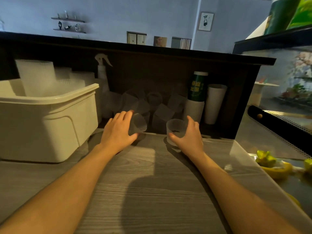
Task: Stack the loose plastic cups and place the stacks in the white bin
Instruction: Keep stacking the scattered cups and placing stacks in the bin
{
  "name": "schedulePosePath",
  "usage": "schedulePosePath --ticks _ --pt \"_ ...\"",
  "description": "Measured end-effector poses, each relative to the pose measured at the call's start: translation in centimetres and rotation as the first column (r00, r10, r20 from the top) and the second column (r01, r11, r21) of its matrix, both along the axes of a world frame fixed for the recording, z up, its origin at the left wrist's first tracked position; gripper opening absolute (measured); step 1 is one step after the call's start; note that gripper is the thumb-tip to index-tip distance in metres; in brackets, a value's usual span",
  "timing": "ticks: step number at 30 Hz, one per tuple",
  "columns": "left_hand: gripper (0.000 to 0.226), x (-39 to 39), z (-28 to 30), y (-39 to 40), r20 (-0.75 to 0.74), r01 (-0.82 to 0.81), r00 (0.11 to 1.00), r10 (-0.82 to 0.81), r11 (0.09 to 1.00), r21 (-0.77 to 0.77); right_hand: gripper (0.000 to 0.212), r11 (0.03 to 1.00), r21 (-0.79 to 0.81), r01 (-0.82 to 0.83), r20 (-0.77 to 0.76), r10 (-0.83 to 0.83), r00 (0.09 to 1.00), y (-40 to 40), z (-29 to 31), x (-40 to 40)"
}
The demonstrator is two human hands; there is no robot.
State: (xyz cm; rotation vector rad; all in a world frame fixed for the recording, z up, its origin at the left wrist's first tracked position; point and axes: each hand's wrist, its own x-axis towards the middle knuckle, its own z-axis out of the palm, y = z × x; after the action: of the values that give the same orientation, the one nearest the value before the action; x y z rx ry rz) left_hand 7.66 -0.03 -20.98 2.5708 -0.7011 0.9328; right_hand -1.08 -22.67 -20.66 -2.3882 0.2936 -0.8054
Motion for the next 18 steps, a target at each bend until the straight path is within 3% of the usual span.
schedulePosePath --ticks 4,9,11,13,18 --pt "0.073 -0.7 -0.4 -1.0 -0.088 0.171 0.971 -0.220 0.908 -0.383 0.098 0.997 0.075 -0.032 0.044 0.029 0.999 -0.4 -0.3 0.4" --pt "0.059 -1.9 -0.2 -3.2 -0.109 0.196 0.905 -0.411 0.631 -0.751 0.075 0.994 -0.078 -0.074 0.133 0.084 0.988 0.8 -0.8 1.1" --pt "0.056 -2.4 0.0 -3.6 -0.069 0.209 0.897 -0.437 0.556 -0.804 0.078 0.986 -0.086 -0.140 0.125 0.150 0.981 1.5 -1.0 1.3" --pt "0.058 -2.9 0.2 -3.7 -0.021 0.236 0.905 -0.425 0.542 -0.807 0.087 0.974 -0.086 -0.209 0.084 0.216 0.973 2.0 -0.9 1.1" --pt "0.064 -3.6 0.0 -4.3 0.010 0.337 0.890 -0.456 0.642 -0.689 0.109 0.958 -0.022 -0.286 0.030 0.286 0.958 2.8 -0.4 0.6"
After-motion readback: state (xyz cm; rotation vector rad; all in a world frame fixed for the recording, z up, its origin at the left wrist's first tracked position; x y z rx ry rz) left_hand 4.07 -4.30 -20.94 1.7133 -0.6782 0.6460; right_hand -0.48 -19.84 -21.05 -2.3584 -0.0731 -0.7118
